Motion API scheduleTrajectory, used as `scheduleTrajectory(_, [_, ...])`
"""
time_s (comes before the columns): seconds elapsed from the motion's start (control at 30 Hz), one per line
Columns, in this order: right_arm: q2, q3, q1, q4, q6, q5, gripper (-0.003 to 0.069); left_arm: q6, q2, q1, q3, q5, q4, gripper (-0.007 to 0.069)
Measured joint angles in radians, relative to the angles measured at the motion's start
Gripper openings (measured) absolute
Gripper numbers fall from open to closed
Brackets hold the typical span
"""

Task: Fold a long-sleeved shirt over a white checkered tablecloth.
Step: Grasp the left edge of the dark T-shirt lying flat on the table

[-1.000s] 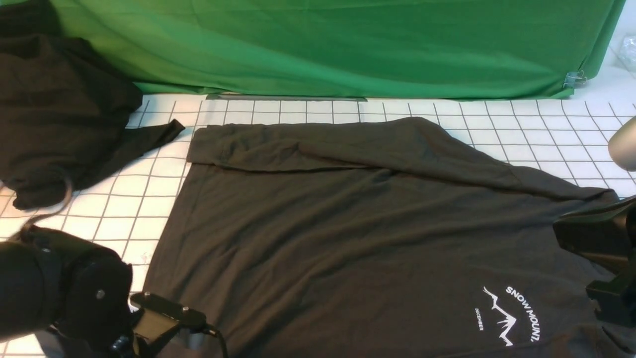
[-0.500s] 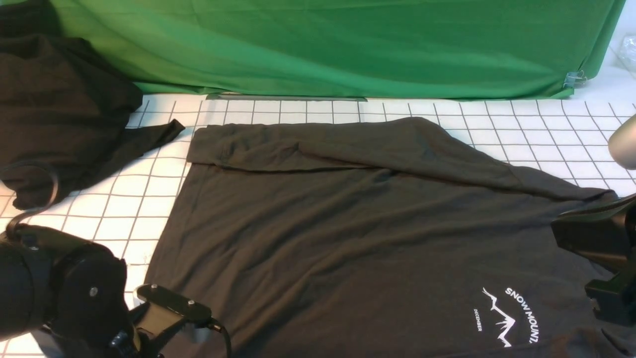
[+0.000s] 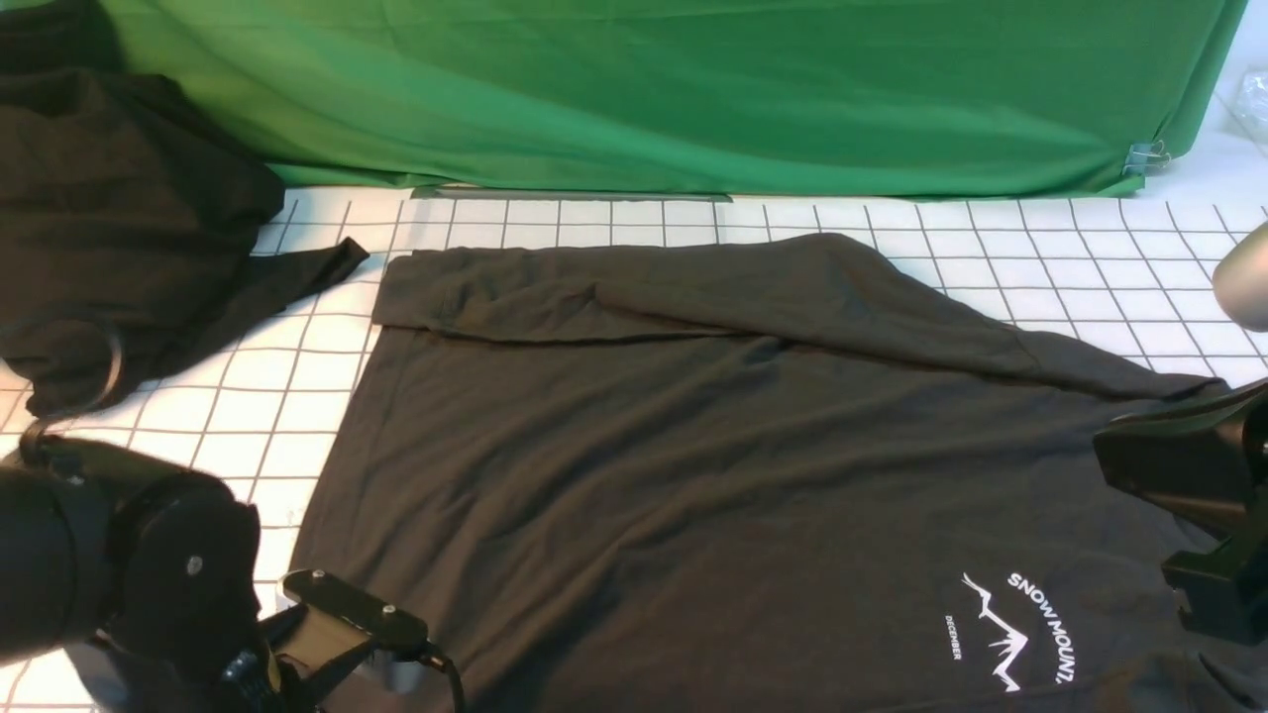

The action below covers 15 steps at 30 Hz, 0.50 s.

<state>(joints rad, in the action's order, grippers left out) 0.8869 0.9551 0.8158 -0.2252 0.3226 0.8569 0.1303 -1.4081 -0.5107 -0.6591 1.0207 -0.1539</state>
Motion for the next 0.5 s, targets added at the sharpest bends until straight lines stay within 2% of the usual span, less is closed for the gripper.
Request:
scheduleTrajectory(0.13, [0.000, 0.000, 0.000, 0.000, 0.000, -0.011, 0.0005, 0.003, 0.007, 0.000, -0.030, 0.070, -0.005, 0.0034])
scheduleTrajectory(0.3, [0.000, 0.000, 0.000, 0.000, 0.000, -0.020, 0.0005, 0.003, 0.012, 0.000, -0.034, 0.085, -0.004, 0.0059])
scheduleTrajectory(0.4, [0.000, 0.000, 0.000, 0.000, 0.000, -0.022, 0.0005, 0.003, 0.012, 0.000, -0.022, 0.024, -0.004, 0.0160])
scheduleTrajectory(0.47, [0.000, 0.000, 0.000, 0.000, 0.000, -0.022, 0.0005, 0.003, 0.012, 0.000, 0.004, -0.022, -0.007, 0.0265])
scheduleTrajectory(0.5, [0.000, 0.000, 0.000, 0.000, 0.000, -0.022, 0.0005, 0.003, 0.012, 0.000, 0.009, -0.027, -0.008, 0.0274])
